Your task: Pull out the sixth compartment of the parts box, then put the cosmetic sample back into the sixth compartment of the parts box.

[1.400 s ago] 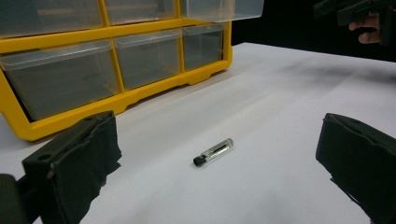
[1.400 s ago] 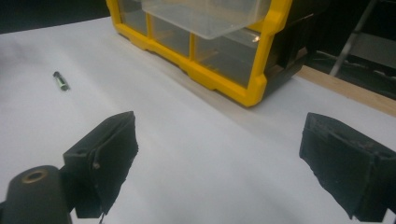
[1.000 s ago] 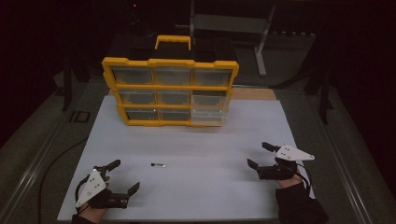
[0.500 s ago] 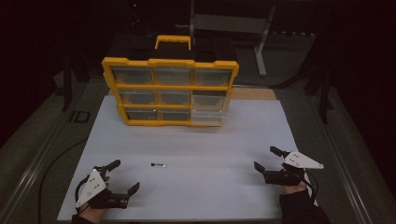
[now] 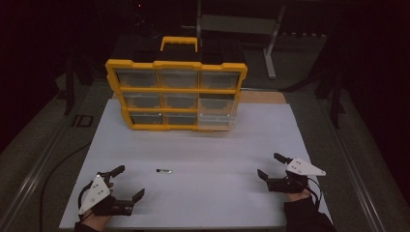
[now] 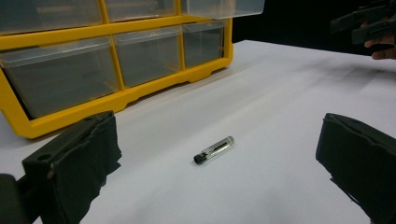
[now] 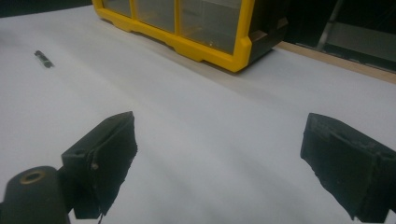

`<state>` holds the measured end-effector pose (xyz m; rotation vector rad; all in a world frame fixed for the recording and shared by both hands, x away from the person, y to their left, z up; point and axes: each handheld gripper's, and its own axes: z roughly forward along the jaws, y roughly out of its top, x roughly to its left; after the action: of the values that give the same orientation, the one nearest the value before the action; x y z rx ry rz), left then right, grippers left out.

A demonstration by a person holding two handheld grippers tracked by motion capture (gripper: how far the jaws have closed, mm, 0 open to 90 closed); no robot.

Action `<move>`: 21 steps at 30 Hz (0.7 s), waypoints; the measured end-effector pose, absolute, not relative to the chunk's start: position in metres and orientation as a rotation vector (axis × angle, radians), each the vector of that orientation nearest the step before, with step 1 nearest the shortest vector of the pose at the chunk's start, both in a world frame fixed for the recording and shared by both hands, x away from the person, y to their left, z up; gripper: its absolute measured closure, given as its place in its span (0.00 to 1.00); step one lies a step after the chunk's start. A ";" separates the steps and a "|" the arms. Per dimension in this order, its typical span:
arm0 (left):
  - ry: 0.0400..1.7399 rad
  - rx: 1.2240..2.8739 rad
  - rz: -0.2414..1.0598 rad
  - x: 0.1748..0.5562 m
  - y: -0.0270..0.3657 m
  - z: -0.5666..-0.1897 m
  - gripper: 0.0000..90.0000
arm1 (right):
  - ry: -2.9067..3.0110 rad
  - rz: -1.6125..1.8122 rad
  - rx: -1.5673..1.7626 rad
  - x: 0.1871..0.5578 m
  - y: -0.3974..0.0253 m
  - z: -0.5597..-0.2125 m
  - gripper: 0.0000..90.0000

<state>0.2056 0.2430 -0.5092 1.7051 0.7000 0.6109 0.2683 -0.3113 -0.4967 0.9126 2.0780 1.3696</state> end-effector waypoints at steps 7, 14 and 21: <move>0.701 1.706 0.613 0.206 0.243 -0.509 0.00 | 2.077 1.381 0.915 0.267 -0.311 -0.496 0.12; 0.700 1.710 0.614 0.206 0.243 -0.509 0.00 | 2.078 1.384 0.897 0.265 -0.311 -0.495 0.12; 0.699 1.711 0.609 0.205 0.243 -0.509 0.00 | 2.076 1.376 0.894 0.264 -0.310 -0.494 0.12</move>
<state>0.2049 0.2426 -0.5094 1.7110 0.6993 0.6092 0.2642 -0.3101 -0.4940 0.8944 2.0765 1.3761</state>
